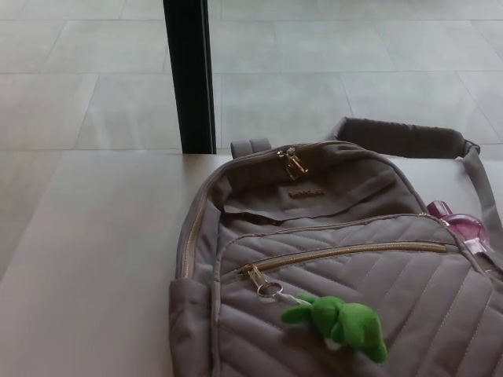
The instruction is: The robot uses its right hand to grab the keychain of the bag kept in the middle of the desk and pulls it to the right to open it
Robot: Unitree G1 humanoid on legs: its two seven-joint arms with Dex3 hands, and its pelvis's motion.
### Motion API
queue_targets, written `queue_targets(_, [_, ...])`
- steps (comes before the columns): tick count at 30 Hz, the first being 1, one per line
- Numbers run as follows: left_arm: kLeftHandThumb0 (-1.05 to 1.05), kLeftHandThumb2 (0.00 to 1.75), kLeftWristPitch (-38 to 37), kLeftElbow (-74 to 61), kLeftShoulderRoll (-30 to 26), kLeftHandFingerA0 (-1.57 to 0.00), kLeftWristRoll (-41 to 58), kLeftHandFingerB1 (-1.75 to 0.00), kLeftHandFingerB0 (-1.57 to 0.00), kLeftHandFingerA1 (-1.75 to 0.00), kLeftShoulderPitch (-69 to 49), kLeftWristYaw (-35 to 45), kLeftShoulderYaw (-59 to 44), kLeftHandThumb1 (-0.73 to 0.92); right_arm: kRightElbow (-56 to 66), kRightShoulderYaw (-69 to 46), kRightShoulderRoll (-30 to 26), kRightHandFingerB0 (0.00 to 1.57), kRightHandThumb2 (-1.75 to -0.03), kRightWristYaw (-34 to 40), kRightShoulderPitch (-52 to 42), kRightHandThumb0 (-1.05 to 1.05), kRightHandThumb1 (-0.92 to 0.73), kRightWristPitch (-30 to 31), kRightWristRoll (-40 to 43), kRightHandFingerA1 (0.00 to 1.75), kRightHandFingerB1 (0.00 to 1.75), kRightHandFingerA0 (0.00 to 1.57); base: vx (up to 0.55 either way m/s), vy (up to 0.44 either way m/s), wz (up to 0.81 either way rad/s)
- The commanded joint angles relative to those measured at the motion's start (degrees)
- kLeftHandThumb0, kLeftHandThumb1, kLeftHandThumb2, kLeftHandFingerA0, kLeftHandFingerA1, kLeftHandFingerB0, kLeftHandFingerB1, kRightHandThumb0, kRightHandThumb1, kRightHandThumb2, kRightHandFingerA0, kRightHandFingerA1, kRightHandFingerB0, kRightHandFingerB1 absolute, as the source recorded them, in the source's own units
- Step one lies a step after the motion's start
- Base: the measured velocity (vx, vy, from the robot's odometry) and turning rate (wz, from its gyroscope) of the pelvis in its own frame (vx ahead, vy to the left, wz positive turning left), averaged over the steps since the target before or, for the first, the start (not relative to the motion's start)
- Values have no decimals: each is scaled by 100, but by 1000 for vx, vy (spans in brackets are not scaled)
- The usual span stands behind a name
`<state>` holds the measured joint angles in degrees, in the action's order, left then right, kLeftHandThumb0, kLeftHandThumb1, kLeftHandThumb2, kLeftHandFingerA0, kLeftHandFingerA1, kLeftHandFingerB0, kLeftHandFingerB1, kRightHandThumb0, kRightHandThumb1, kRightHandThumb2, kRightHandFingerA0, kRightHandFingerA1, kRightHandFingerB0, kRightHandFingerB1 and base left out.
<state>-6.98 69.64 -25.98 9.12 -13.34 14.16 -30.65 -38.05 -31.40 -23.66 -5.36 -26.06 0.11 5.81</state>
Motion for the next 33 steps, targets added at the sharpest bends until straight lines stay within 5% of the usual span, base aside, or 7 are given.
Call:
queue_targets(1, [-60, 60, -215, 119, -92, -45, 287, -34, -40, -52, 22, 304, -120, 64, 325, -317, -116, 20, -90, -85, -38, -67, -42, 74, 374, 107, 60, 71, 0, 0, 0])
queue_targets(2, [-62, 60, -254, 116, -84, -45, 263, -34, -41, -50, 13, 298, -94, 64, 568, -431, -96, 17, -59, -61, -27, -76, -57, 205, 485, 123, 60, 56, 0, 0, 0])
queue_targets(4, [-65, 89, -290, 121, -72, -43, 271, -48, -33, -60, 19, 304, -80, 50, 1155, -719, -138, 3, -94, 87, 221, -96, -54, 424, 717, 72, 53, 38, 0, 0, 0])
queue_targets(7, [-65, 89, -324, 142, -89, -43, 219, -48, -33, -60, 25, 255, -23, 50, 1683, -891, -175, 3, -94, 260, 431, -96, -54, 716, 715, 72, 53, 38, 0, 0, 0])
queue_targets(10, [-63, 60, -327, 173, -92, -48, 249, -35, -42, -51, 60, 325, -30, 64, 2768, -1004, -362, 14, -60, 525, 1094, -86, -64, 769, 689, 114, 47, 97, 0, 0, 0])
queue_targets(20, [-66, 59, -322, 134, -55, -53, 297, -35, -46, -55, 105, 282, -65, 62, 6062, -226, -251, 18, -60, 248, 2286, -79, -64, 1281, 1233, 53, 32, 42, 0, 0, 0])
queue_targets(33, [-66, 59, -358, 120, -85, -52, 227, -34, -44, -54, 75, 270, -8, 63, 7772, 1849, -303, 14, -88, -735, 1023, -76, -50, 1199, 517, 59, 42, 38, 0, 0, 0])
